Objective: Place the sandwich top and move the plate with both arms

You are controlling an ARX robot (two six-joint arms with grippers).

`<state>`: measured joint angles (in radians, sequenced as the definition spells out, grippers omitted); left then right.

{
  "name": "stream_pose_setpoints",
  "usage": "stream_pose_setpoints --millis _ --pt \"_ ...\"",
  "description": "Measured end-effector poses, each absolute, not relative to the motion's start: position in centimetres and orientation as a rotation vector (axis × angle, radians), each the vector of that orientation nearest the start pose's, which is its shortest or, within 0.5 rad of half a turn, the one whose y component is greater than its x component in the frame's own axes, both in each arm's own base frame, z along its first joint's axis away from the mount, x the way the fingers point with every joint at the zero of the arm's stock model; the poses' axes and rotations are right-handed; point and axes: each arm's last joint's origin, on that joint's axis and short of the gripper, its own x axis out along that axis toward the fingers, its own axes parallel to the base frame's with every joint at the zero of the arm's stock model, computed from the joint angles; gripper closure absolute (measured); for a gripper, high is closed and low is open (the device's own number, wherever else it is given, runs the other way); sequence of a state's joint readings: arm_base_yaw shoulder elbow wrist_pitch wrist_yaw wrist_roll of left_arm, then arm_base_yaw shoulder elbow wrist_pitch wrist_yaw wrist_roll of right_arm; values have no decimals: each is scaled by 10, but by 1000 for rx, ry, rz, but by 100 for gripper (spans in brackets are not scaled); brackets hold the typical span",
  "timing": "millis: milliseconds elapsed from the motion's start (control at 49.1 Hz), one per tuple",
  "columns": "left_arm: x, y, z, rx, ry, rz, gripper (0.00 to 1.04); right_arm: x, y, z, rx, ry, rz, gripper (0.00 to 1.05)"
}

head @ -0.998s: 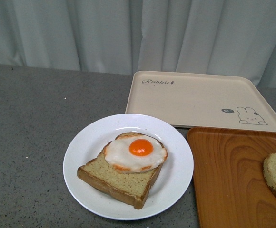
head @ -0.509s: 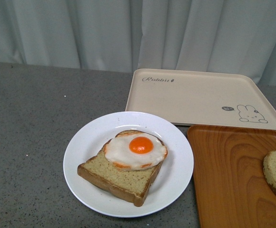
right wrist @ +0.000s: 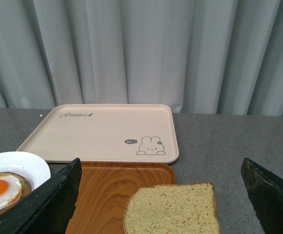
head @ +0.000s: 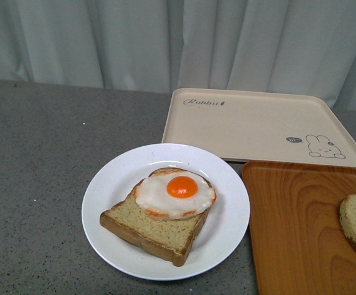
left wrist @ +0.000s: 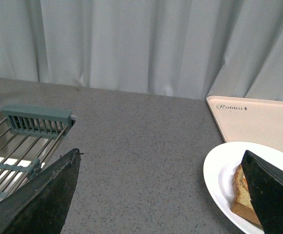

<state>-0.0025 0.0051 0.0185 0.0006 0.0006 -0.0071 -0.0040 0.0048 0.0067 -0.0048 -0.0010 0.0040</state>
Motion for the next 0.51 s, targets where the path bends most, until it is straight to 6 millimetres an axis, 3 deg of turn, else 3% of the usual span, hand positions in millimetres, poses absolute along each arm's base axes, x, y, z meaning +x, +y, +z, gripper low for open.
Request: stream_pose_setpoints --millis 102,224,285,366,407,509 --pt "97 0 169 -7 -14 -3 6 100 -2 166 189 138 15 9" --pt "97 0 170 -7 -14 -3 6 112 -17 178 418 115 -54 9" --pt "97 0 170 -7 -14 -3 6 125 -33 196 559 45 -126 9" --pt "97 0 170 -7 -14 -3 6 140 -43 210 620 -8 -169 9" --pt "97 0 170 -7 -14 -2 6 156 -48 218 638 -17 -176 9" --pt "97 0 170 -7 -14 -3 6 186 -54 217 660 76 -215 9"
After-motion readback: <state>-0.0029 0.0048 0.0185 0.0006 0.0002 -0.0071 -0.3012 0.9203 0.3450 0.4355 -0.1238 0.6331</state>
